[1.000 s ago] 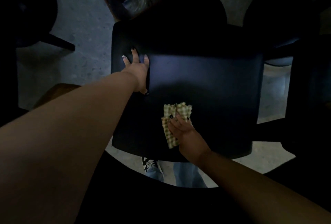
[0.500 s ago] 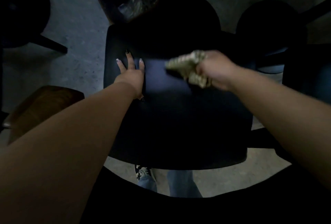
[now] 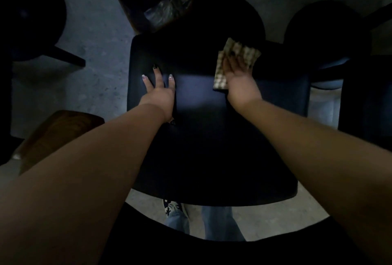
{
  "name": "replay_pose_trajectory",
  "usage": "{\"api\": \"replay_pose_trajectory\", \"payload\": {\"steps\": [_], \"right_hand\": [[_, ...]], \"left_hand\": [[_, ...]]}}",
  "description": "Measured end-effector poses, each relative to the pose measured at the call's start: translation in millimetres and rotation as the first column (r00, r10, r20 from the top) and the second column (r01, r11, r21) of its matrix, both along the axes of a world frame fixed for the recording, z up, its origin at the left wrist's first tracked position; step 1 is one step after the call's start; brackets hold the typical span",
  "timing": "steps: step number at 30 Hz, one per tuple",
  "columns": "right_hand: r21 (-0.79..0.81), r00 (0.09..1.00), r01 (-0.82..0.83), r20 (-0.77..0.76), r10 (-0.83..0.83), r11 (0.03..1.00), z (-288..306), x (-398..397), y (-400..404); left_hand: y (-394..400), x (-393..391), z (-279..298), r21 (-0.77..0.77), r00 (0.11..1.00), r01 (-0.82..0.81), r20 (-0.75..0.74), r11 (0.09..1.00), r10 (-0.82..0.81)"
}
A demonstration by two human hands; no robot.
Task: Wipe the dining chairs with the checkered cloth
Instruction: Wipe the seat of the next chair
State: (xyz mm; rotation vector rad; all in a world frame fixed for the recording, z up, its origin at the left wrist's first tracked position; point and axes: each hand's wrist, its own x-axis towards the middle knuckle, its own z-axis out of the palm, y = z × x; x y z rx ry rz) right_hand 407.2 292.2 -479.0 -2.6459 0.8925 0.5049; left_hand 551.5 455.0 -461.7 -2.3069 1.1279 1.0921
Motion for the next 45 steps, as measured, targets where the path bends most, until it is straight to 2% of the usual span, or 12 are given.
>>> {"api": "replay_pose_trajectory", "payload": {"steps": [7,16,20,24,27,37,40,43,45], "right_hand": [[0.126,0.998,0.047,-0.056,-0.04,0.991,12.1,-33.8,51.9],[0.145,0.986,0.047,-0.167,-0.023,0.988,21.1,-56.5,105.0],[0.183,0.982,0.021,-0.187,0.014,0.983,29.4,-59.5,103.5],[0.22,0.968,-0.014,-0.242,0.069,0.975,40.1,-68.1,110.7],[0.259,0.958,-0.013,-0.275,0.087,0.966,39.7,-73.7,124.0],[0.385,0.905,-0.032,-0.381,0.19,0.922,56.4,-99.0,155.4],[0.432,0.887,0.026,-0.426,0.178,0.902,59.9,-99.9,157.6],[0.517,0.876,0.085,-0.446,0.184,0.851,68.1,-99.7,155.6],[0.601,0.878,0.155,-0.447,0.169,0.784,75.5,-103.4,147.2]], "left_hand": [[-2.8,2.7,8.2,0.044,0.999,0.04,0.003,0.998,-0.04],[-1.4,-15.5,34.8,0.102,0.993,0.11,0.03,0.989,-0.113],[5.9,-37.4,38.9,0.09,0.963,0.269,-0.039,0.959,-0.267],[13.7,-67.2,41.2,0.074,0.892,0.448,-0.103,0.891,-0.44],[11.6,-74.2,44.6,0.073,0.87,0.491,-0.102,0.868,-0.483],[22.4,-79.2,60.7,0.2,0.852,0.523,-0.104,0.828,-0.513],[22.5,-84.0,60.9,0.219,0.842,0.539,-0.106,0.813,-0.529],[21.5,-89.1,61.7,0.213,0.854,0.52,-0.126,0.827,-0.504],[19.4,-91.1,61.6,0.207,0.857,0.513,-0.173,0.833,-0.485]]}}
